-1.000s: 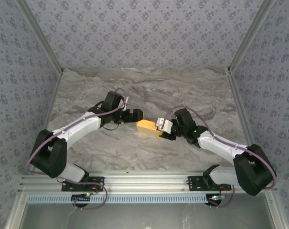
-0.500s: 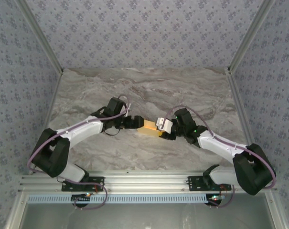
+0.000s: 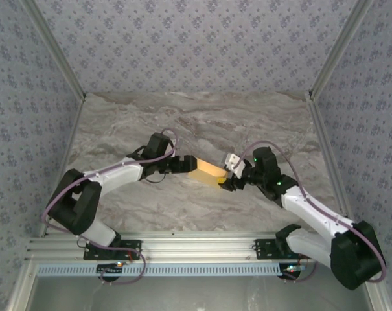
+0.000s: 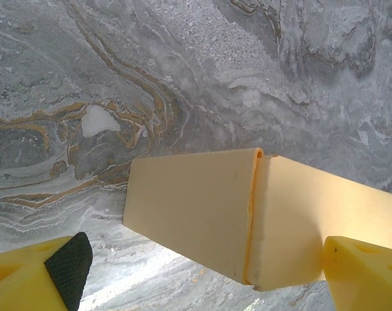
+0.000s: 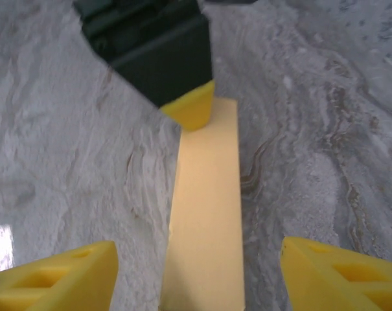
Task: Fold the paper box
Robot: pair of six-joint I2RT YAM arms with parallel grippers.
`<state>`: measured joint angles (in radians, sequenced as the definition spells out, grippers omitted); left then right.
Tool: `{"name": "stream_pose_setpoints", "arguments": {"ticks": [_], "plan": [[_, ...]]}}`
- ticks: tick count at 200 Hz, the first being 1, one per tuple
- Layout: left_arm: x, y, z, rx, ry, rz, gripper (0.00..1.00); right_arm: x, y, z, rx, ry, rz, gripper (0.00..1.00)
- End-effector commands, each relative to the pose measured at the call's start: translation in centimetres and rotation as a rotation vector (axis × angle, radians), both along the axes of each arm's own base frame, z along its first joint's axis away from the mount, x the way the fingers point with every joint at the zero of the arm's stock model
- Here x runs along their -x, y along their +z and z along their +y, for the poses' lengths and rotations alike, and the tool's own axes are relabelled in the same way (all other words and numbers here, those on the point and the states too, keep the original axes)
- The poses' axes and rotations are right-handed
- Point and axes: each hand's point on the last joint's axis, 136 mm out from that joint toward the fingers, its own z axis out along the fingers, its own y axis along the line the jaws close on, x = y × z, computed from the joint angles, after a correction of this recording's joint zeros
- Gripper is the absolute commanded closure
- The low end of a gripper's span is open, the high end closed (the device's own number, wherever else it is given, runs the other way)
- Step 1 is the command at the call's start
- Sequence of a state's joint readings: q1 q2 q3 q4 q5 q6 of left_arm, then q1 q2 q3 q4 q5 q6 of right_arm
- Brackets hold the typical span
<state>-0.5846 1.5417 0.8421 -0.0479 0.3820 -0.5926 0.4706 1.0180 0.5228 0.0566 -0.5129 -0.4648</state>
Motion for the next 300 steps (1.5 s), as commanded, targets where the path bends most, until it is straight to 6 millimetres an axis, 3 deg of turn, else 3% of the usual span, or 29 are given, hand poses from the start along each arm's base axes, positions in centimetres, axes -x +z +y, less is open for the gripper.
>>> {"name": "stream_pose_setpoints", "arguments": {"ticks": [1, 17, 66, 84, 107, 127, 144, 164, 190, 204, 234, 251, 286, 300], "plan": [[1.5, -5.2, 3.0, -0.176, 0.057, 0.117, 0.07, -0.8, 2.1, -0.8, -0.136, -0.131, 0.065, 0.3], [1.4, -5.2, 3.0, -0.177, 0.06, 0.118, 0.07, -1.3, 1.6, -1.6, -0.096, -0.186, 0.063, 0.3], [1.3, -5.4, 3.2, -0.185, 0.065, 0.121, 0.07, -2.0, -4.5, -2.8, 0.175, -0.186, 0.101, 0.32], [1.3, -5.6, 3.1, -0.188, 0.061, 0.128, 0.07, -2.8, -5.4, -3.0, 0.235, -0.214, 0.109, 0.33], [1.1, -5.5, 3.1, -0.19, 0.062, 0.128, 0.07, -3.7, -3.4, -3.2, 0.169, -0.272, 0.088, 0.33], [1.1, -5.4, 3.1, -0.192, 0.062, 0.126, 0.07, -3.3, -0.3, -2.3, 0.05, -0.228, 0.063, 0.31], [1.1, -5.5, 3.2, -0.193, 0.064, 0.129, 0.07, -3.3, 1.1, -1.9, 0.001, -0.209, 0.055, 0.29], [1.2, -5.6, 3.3, -0.191, 0.078, 0.134, 0.07, -3.5, 0.3, -1.3, 0.012, -0.172, 0.086, 0.27], [1.0, -5.4, 3.4, -0.173, 0.099, 0.124, 0.07, -3.6, -2.7, 0.3, 0.04, -0.092, 0.2, 0.29], [0.7, -5.1, 3.5, -0.159, 0.11, 0.117, 0.07, -4.0, -4.0, 0.0, 0.093, -0.123, 0.238, 0.36], [0.1, -4.3, 3.6, -0.149, 0.115, 0.103, 0.06, -4.4, -4.9, -1.5, 0.199, -0.158, 0.201, 0.34], [0.0, -4.1, 3.6, -0.143, 0.114, 0.103, 0.06, -4.2, -4.3, -1.5, 0.216, -0.143, 0.206, 0.35], [-0.2, -3.9, 3.3, -0.12, 0.117, 0.103, 0.06, -3.9, 0.1, 1.3, 0.051, -0.06, 0.169, 0.32], [-0.2, -4.0, 3.4, -0.126, 0.125, 0.103, 0.06, -4.2, 0.9, 2.1, 0.01, -0.044, 0.126, 0.3]]}}
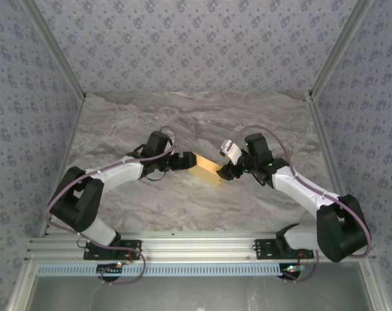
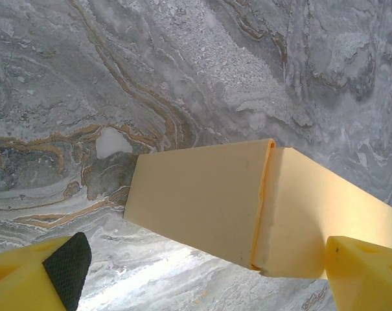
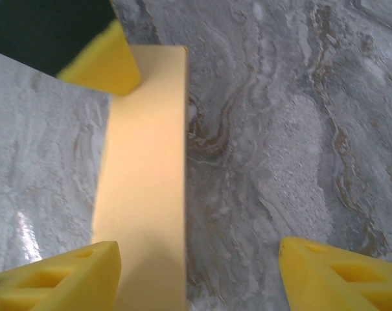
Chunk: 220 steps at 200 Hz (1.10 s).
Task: Fold the paper box
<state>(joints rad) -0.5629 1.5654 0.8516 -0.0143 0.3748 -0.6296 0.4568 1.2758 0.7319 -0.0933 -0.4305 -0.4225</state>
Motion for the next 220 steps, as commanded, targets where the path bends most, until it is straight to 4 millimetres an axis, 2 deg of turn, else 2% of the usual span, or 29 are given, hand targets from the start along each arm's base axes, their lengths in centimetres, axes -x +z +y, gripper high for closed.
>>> {"name": "stream_pose_setpoints", "arguments": {"ticks": [1, 17, 32, 50, 65, 95, 114, 135, 164, 220], "plan": [[1.1, -3.9, 3.1, -0.141, 0.072, 0.101, 0.06, 0.0, 3.4, 2.0, -0.108, 0.051, -0.065, 0.3], [1.2, -3.8, 3.3, -0.14, 0.081, 0.091, 0.06, -1.0, 2.7, 2.2, -0.094, 0.035, -0.068, 0.3], [1.1, -3.5, 3.5, -0.138, 0.088, 0.087, 0.06, -1.4, 0.7, 2.1, -0.001, 0.029, -0.036, 0.32], [1.0, -2.5, 3.3, -0.103, 0.076, 0.079, 0.06, -0.9, -2.1, 1.6, 0.137, 0.058, -0.017, 0.33], [0.4, -0.2, 3.4, -0.041, 0.043, 0.051, 0.05, -0.3, -3.4, 1.0, 0.194, 0.066, 0.005, 0.34], [-1.5, 6.0, 4.8, 0.071, 0.032, -0.046, 0.03, 0.3, -4.3, 0.0, 0.24, 0.071, 0.019, 0.34], [-1.7, 7.9, 5.0, 0.065, 0.012, -0.084, 0.03, 0.4, -4.5, -0.2, 0.244, 0.078, 0.031, 0.35], [-1.9, 7.2, 4.9, 0.072, 0.01, -0.086, 0.03, 0.4, -4.6, -0.4, 0.232, 0.078, 0.046, 0.35], [-1.7, 5.9, 3.3, 0.147, -0.051, -0.086, 0.04, 0.7, -4.6, -0.4, 0.22, 0.088, 0.063, 0.35], [-0.9, -0.8, 2.4, 0.013, -0.097, 0.011, 0.05, 1.1, -3.7, 0.1, 0.196, 0.117, 0.065, 0.35]]}}
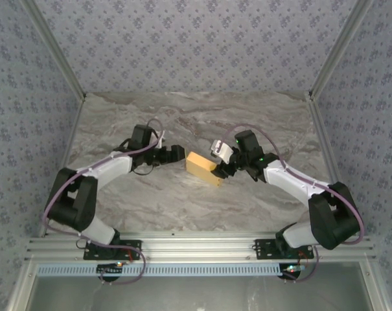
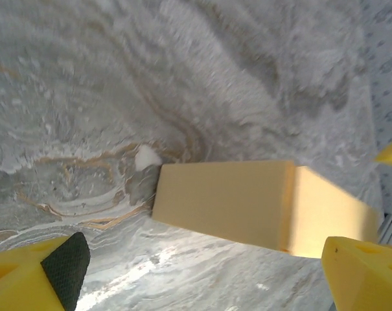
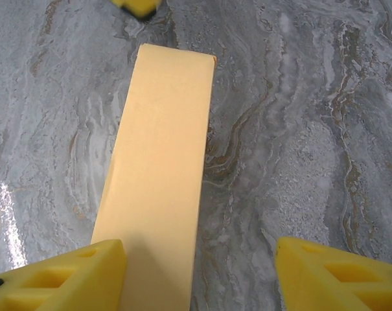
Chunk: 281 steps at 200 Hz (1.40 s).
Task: Fold the paper box
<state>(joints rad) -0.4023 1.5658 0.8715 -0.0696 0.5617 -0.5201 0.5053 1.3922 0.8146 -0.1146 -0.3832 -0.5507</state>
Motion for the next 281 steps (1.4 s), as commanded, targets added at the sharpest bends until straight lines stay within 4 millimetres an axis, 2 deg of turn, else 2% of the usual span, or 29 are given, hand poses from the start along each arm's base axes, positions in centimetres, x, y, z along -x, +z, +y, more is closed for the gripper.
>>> {"name": "stream_pose_setpoints", "arguments": {"ticks": [1, 26, 41, 94, 118, 129, 142, 168, 193, 222, 241, 249, 281], "plan": [[0.7, -1.8, -0.8, -0.062, -0.061, -0.012, 0.05, 2.2, -2.5, -1.6, 0.095, 0.014, 0.113, 0.35], [1.3, -3.9, -0.6, -0.133, -0.076, 0.023, 0.06, 2.1, -1.1, -1.3, 0.064, 0.019, 0.084, 0.35], [1.3, -4.4, -0.2, -0.152, -0.066, 0.03, 0.06, 2.0, -0.1, -1.1, 0.049, 0.021, 0.066, 0.35], [1.4, -4.0, 0.1, -0.169, -0.055, 0.026, 0.06, 1.2, 4.5, 0.0, -0.029, 0.018, -0.032, 0.3], [1.2, -4.1, 0.1, -0.169, -0.052, 0.028, 0.06, 1.5, 5.1, 1.2, -0.058, 0.04, -0.015, 0.27], [1.2, -4.1, 0.0, -0.17, -0.052, 0.031, 0.06, 1.2, 4.6, 1.4, -0.038, 0.008, 0.007, 0.26], [1.1, -4.3, 0.0, -0.172, -0.052, 0.035, 0.06, 0.6, 3.1, 1.3, 0.046, -0.048, 0.013, 0.26], [0.9, -4.6, -0.2, -0.166, -0.05, 0.043, 0.06, 1.4, 0.0, 1.5, 0.171, -0.044, 0.097, 0.26], [0.8, -4.6, -0.3, -0.156, -0.044, 0.046, 0.06, 1.5, -1.5, 1.6, 0.235, -0.065, 0.124, 0.26], [0.8, -4.5, -0.2, -0.155, -0.04, 0.044, 0.06, 1.3, -2.6, 0.9, 0.303, -0.087, 0.136, 0.3], [0.9, -4.4, -0.1, -0.152, -0.035, 0.044, 0.06, 1.6, -3.2, 0.7, 0.354, -0.064, 0.141, 0.39], [0.8, -4.2, -0.1, -0.147, -0.029, 0.04, 0.05, 1.7, -3.3, 0.8, 0.369, -0.05, 0.136, 0.43], [0.6, -3.0, 0.5, -0.119, 0.006, 0.021, 0.05, 2.2, -2.8, 1.7, 0.398, 0.035, 0.062, 0.48]]}}
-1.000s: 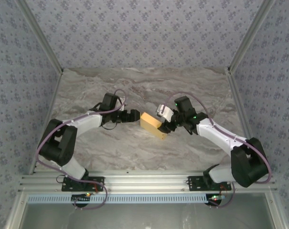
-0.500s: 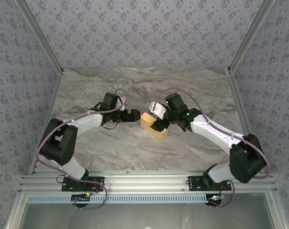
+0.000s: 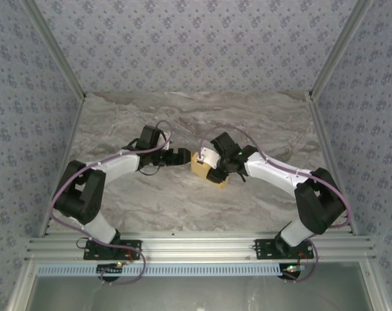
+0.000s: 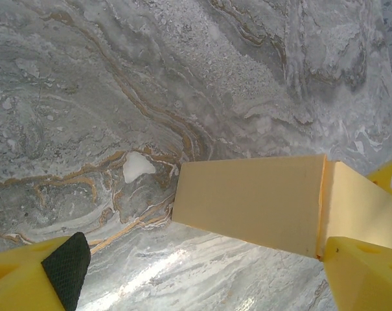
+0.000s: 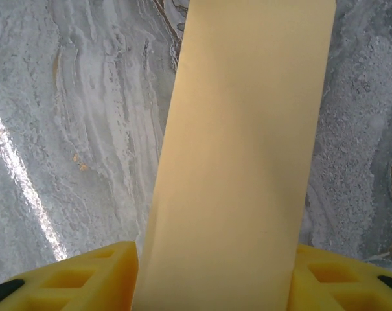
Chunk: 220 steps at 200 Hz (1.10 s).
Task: Fold the paper box
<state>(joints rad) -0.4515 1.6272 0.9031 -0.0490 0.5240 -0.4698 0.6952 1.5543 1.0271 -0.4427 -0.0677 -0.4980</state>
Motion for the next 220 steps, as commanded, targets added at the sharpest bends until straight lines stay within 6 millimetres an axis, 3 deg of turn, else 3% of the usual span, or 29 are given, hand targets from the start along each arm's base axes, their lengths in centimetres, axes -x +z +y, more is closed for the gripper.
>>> {"name": "stream_pose_setpoints", "arguments": {"ticks": [1, 34, 70, 105, 137, 160, 181, 204, 220], "plan": [[0.8, -1.9, 2.2, -0.075, 0.069, 0.056, 0.05, 0.6, 0.7, 0.5, 0.051, 0.092, -0.04, 0.48], [0.3, 0.9, 4.3, -0.015, 0.158, 0.018, 0.01, 0.7, 2.7, 2.3, 0.099, 0.263, -0.189, 0.5], [-0.6, 5.3, 8.9, 0.022, 0.308, -0.1, 0.01, 1.9, 4.1, 5.5, 0.154, 0.505, -0.337, 0.49], [-0.7, 6.4, 15.6, -0.041, 0.523, -0.13, 0.01, 2.6, 2.6, 7.5, 0.246, 0.616, -0.428, 0.5], [0.0, 7.8, 19.3, -0.135, 0.64, -0.233, 0.01, 4.2, 1.0, 7.4, 0.276, 0.629, -0.395, 0.5], [0.2, 8.0, 20.1, -0.172, 0.66, -0.268, 0.01, 4.6, 0.6, 6.8, 0.319, 0.583, -0.434, 0.49], [0.0, 7.6, 19.7, -0.162, 0.647, -0.256, 0.01, 5.3, 1.1, 6.8, 0.269, 0.556, -0.411, 0.42], [-0.3, 7.2, 19.2, -0.139, 0.633, -0.228, 0.01, 6.8, 3.9, 7.3, 0.057, 0.561, -0.229, 0.33], [-0.2, 6.8, 18.8, -0.121, 0.629, -0.197, 0.01, 6.9, 5.7, 7.2, 0.006, 0.586, -0.159, 0.3]]}}
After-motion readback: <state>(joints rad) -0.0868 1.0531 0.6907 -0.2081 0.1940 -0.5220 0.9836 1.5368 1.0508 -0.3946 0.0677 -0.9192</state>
